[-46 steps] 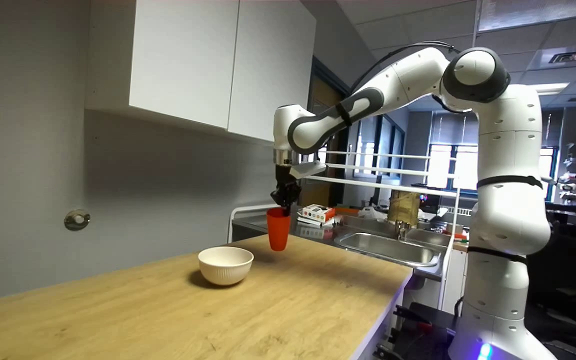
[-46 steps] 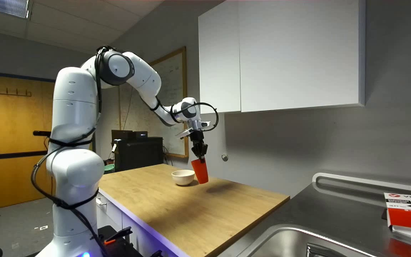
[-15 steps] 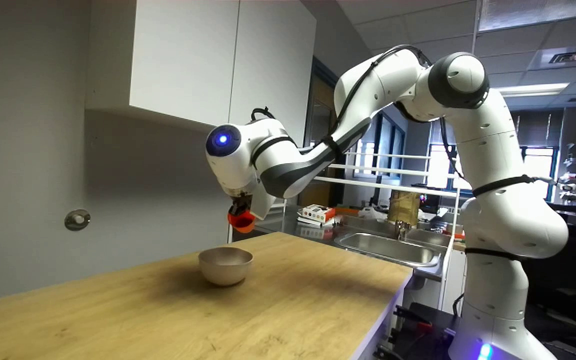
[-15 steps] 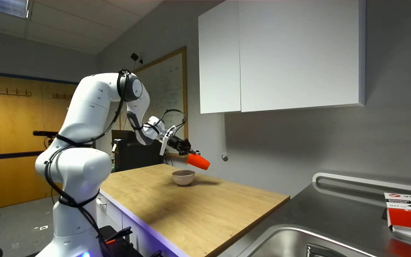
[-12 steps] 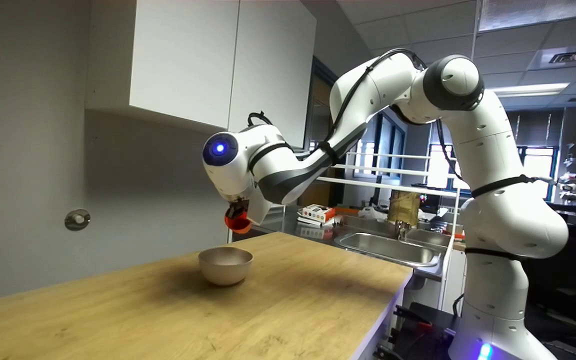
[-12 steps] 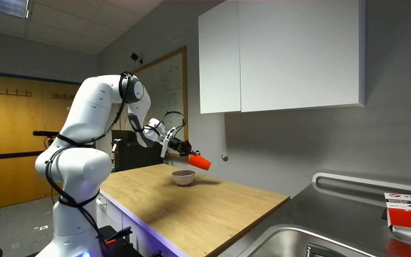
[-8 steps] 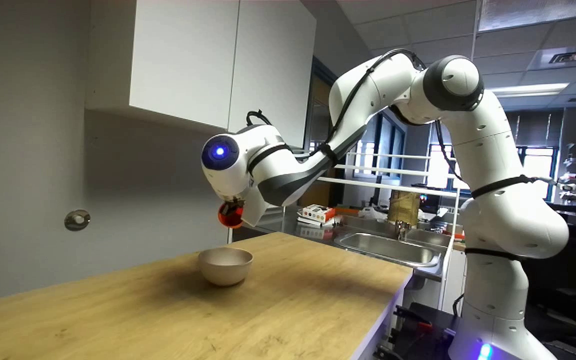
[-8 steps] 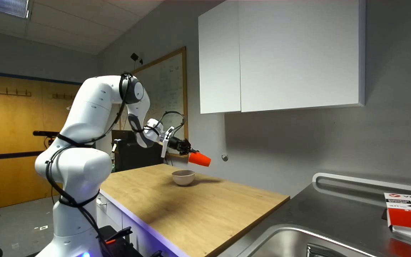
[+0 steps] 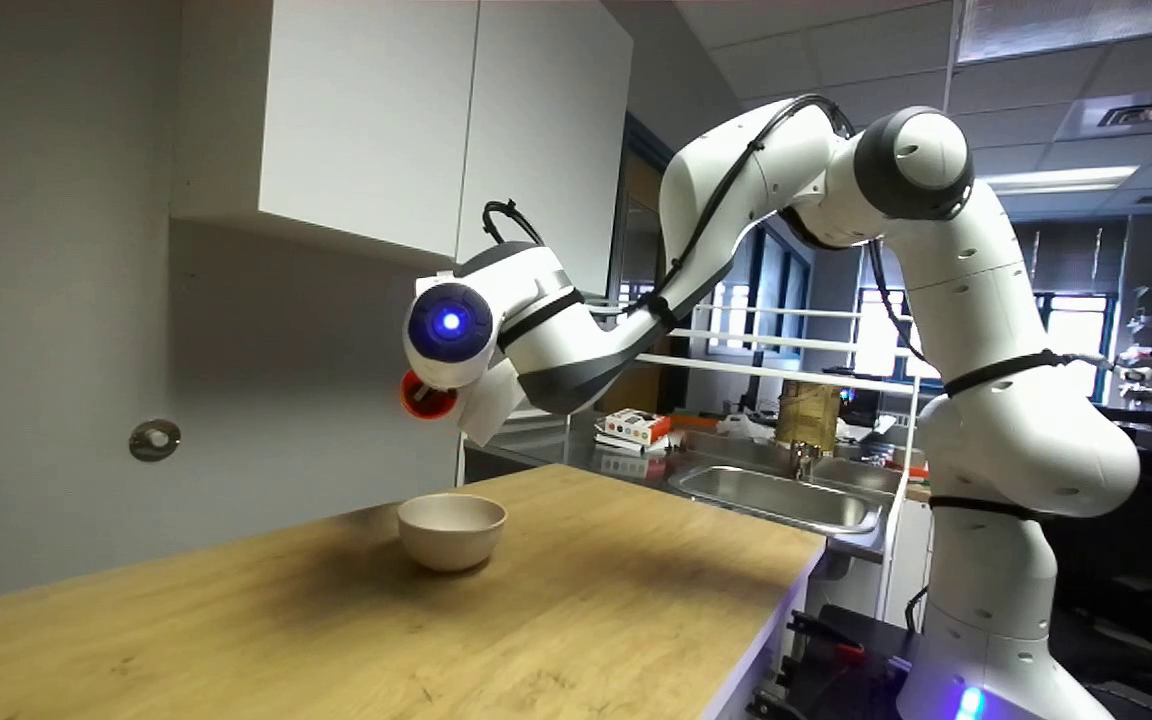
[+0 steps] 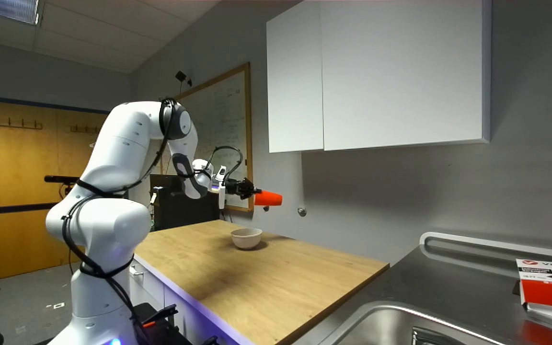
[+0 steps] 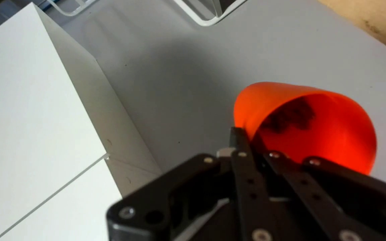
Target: Pour the contents of the cup into the bowl
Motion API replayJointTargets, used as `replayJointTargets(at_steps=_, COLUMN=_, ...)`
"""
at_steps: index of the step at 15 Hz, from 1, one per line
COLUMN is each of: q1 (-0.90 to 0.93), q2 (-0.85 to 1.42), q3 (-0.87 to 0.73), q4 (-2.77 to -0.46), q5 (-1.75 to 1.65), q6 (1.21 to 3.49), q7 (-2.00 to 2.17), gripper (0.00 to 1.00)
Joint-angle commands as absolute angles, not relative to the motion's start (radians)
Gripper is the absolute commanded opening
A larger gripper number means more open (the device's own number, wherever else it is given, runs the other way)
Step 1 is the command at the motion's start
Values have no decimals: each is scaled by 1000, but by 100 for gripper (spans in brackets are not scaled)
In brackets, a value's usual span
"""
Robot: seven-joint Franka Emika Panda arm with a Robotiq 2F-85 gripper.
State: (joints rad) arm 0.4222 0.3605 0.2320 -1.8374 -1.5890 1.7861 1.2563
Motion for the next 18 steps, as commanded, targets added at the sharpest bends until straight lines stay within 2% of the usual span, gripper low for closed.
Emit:
replayJointTargets(at_steps=1, q1=396, q2=332, q3=247, q4=-1881, q5=-1666, q6=1795, q7=1313, gripper=1)
replayJointTargets(at_steps=8, q1=316, q2=259, q3=238, q4=-2022, q5=-1677, q6=1896, q7=1379, gripper=1)
replayJointTargets(at_steps=18, q1=237, q2=221, q3=229, q4=-2278, q5=-2103, q6=1940, q7=1548, gripper=1)
